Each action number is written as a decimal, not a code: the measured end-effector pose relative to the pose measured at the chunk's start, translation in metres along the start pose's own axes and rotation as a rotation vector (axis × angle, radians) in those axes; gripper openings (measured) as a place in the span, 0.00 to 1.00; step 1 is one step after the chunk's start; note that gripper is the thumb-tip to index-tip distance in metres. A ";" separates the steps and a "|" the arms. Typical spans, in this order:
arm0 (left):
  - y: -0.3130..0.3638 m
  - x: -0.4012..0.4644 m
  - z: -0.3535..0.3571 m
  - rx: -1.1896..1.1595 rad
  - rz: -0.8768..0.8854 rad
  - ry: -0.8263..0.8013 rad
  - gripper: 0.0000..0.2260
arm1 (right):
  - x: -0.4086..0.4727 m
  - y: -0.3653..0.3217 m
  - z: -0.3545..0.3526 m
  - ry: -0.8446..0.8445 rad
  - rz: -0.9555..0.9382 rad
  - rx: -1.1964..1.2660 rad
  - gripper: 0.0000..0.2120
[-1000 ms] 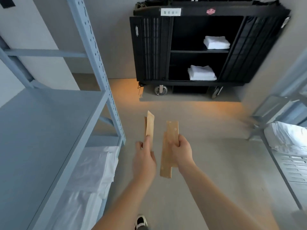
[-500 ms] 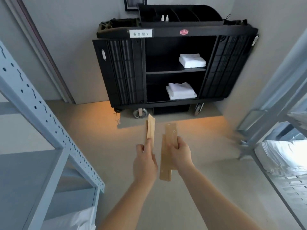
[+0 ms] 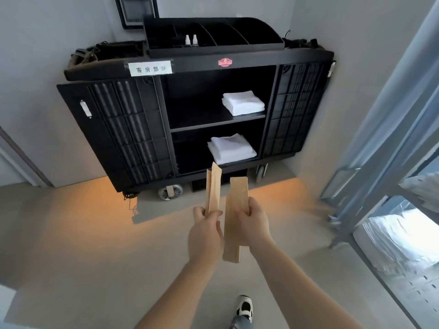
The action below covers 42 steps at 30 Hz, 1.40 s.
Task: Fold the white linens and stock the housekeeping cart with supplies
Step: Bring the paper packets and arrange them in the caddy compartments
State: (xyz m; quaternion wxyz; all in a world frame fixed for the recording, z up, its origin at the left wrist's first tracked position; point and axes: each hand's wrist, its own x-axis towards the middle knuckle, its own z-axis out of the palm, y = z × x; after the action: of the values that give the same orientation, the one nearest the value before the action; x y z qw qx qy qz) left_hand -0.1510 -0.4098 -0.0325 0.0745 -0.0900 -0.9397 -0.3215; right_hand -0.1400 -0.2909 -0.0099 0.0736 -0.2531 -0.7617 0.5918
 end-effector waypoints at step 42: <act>0.019 0.731 -0.073 -0.006 0.216 0.575 0.03 | 0.603 -0.360 0.120 -0.158 -0.551 -0.077 0.02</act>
State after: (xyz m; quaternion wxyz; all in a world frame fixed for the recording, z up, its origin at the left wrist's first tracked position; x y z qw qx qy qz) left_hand -0.8524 -0.3517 0.1804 0.3707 -0.0949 -0.8641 -0.3269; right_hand -0.8157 -0.1713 0.1809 0.1623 0.0078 -0.8272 0.5380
